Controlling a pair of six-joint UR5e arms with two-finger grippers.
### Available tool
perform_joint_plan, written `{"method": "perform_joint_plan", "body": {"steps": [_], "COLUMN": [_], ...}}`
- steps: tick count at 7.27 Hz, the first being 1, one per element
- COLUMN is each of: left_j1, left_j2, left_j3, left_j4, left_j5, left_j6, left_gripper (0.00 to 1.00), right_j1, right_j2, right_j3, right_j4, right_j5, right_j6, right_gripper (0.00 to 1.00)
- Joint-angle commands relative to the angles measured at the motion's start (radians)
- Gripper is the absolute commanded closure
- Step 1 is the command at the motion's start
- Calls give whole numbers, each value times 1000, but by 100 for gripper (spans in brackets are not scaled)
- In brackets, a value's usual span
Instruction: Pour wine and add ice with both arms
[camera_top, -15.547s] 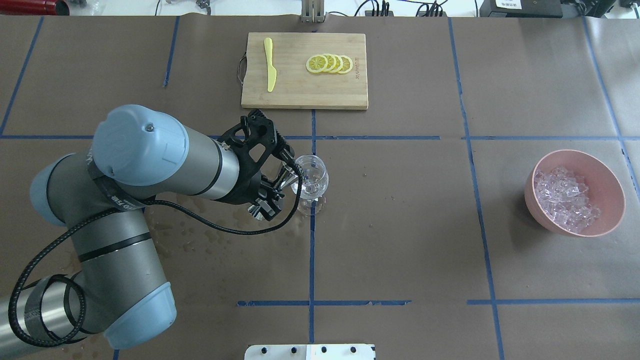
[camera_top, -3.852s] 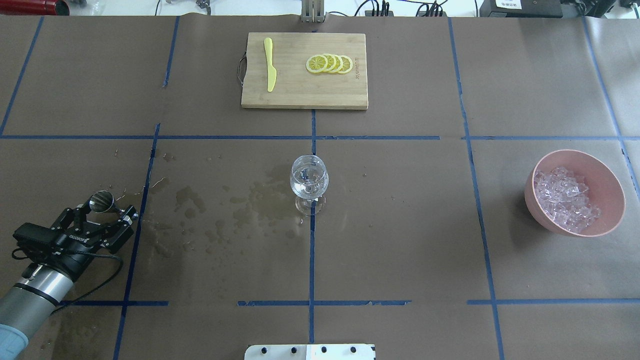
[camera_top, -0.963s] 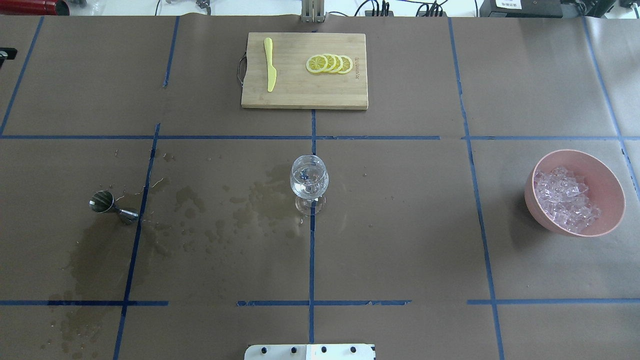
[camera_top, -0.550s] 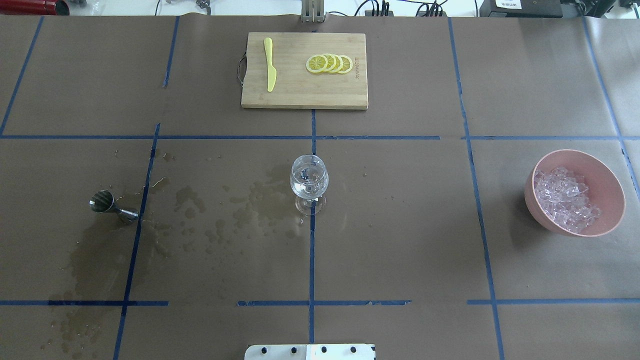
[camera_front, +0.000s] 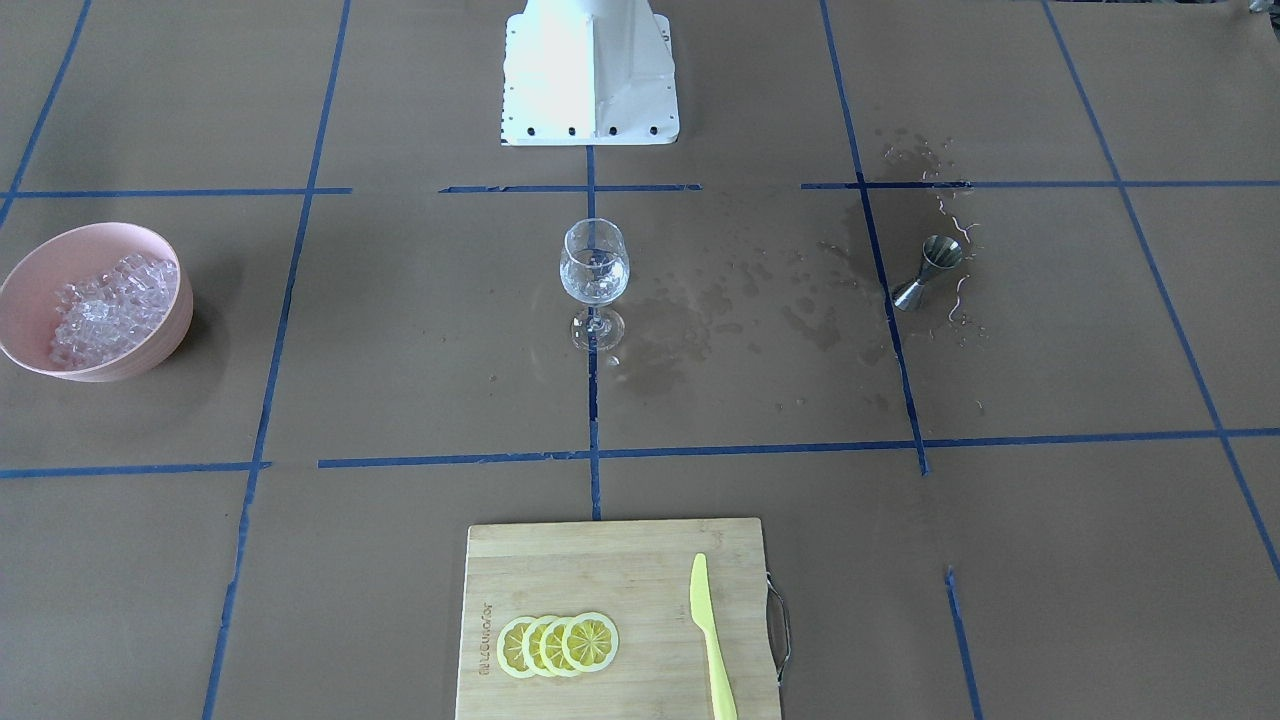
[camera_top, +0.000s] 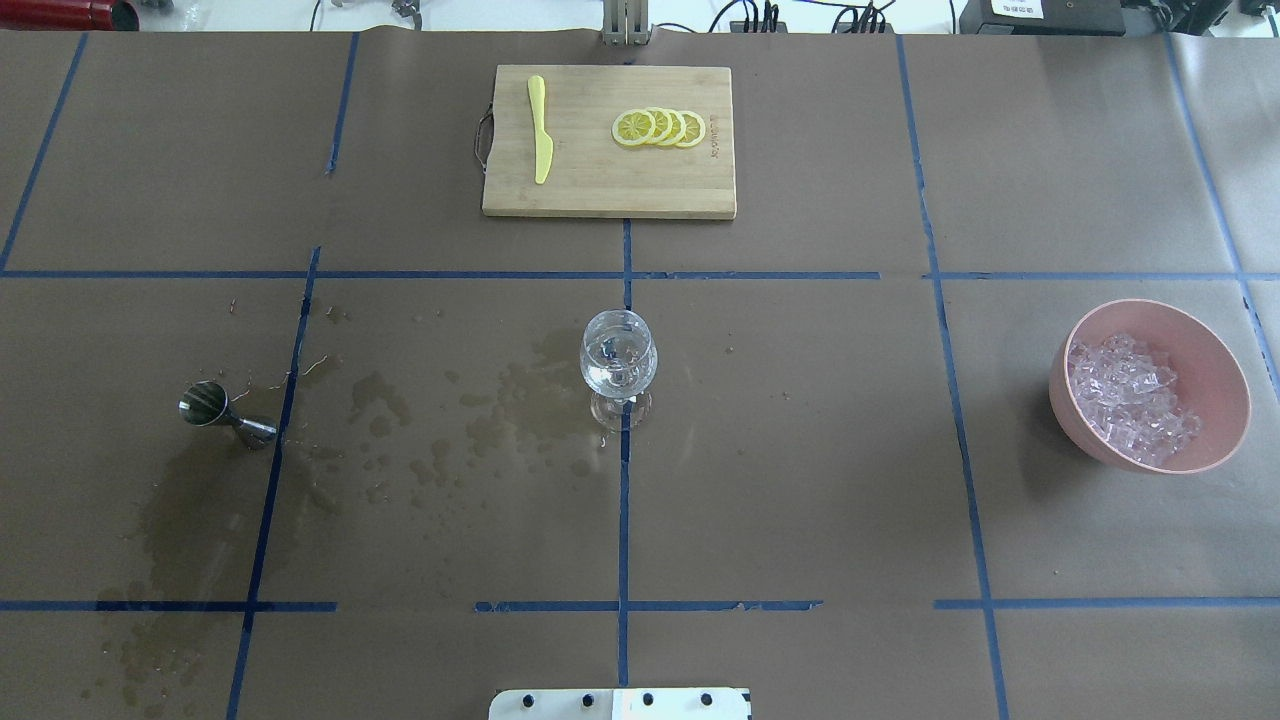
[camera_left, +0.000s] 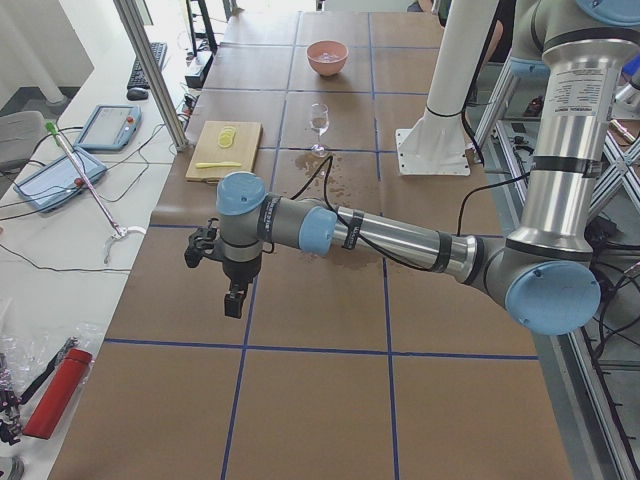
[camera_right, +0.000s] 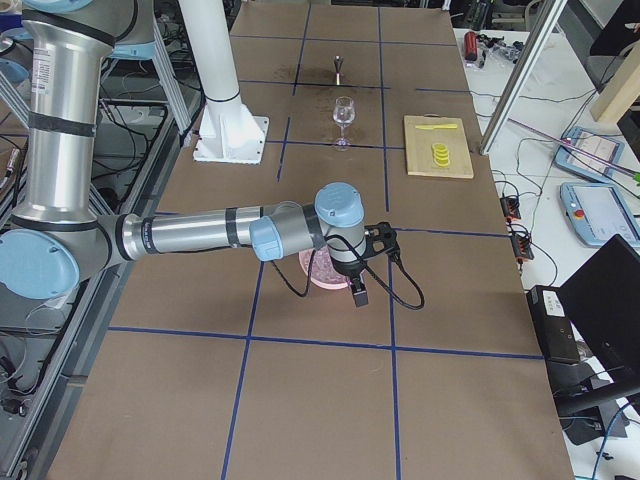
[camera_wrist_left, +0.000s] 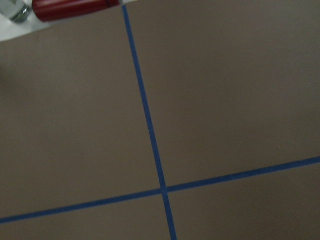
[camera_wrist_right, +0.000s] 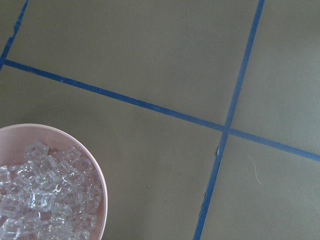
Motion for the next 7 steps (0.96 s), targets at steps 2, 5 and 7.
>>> {"method": "perform_joint_plan", "body": {"steps": [2,5,7], "left_j1": [-69,-79,-76], "left_j2": [123,296,292], "left_j3": [-11,-51,-39], "left_j4": [29,-204,-206], "left_j5": [-74,-112,-110], "left_j6": [160,212,213], "left_gripper": [0,0,0], "right_j1": [0,0,0], "right_j2": [0,1,3], "right_j3": [0,1,3], "right_j4": [0,0,0], "right_j5": [0,2,6], "right_j6": [1,3,9], "right_gripper": [0,0,0]}}
